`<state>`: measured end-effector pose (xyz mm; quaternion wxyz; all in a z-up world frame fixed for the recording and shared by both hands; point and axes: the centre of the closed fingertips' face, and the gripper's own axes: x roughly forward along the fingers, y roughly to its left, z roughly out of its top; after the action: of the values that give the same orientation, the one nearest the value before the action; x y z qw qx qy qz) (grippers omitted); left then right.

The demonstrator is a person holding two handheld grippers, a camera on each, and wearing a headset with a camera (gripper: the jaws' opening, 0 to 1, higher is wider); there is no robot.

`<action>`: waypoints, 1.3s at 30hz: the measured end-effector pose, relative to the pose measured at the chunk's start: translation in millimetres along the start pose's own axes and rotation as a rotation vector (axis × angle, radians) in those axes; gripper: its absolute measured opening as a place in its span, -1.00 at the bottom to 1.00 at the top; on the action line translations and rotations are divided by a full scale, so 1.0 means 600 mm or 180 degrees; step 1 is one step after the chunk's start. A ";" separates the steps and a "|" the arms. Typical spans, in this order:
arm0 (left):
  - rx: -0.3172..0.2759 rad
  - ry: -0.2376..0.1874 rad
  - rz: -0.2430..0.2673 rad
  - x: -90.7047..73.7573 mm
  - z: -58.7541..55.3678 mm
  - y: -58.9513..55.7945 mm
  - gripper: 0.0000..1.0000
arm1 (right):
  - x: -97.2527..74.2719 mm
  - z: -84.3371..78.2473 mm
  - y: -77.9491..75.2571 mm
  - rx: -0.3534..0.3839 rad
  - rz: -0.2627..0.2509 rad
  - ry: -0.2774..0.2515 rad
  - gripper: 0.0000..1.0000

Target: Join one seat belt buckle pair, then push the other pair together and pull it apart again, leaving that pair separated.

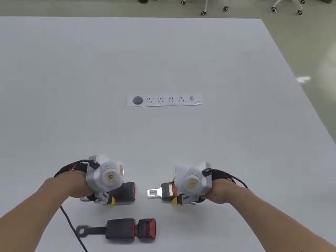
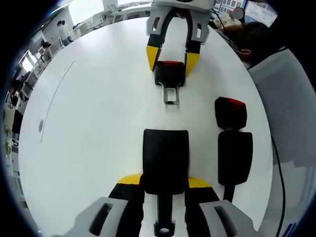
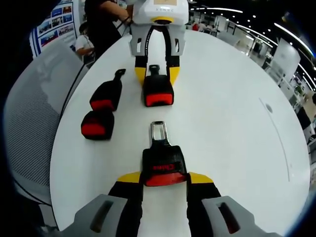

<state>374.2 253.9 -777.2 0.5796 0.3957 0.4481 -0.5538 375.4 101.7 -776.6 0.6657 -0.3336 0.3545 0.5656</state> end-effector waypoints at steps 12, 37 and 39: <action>0.0018 0.0016 -0.0002 0.001 0.001 -0.001 -0.37 | -0.025 -0.027 0.003 0.0049 -0.0013 0.0073 -0.39; 0.0082 -0.0023 0.0000 -0.001 0.004 -0.003 -0.35 | -0.035 -0.069 -0.014 0.0044 -0.0034 0.0117 -0.36; 0.0091 -0.0027 0.0001 -0.003 0.003 -0.003 -0.35 | -0.039 -0.067 -0.012 0.0027 -0.0038 0.0120 -0.36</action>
<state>372.7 252.2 -775.0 0.5758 0.4017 0.4377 -0.5617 376.2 55.0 -777.5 0.6637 -0.3436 0.3673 0.5536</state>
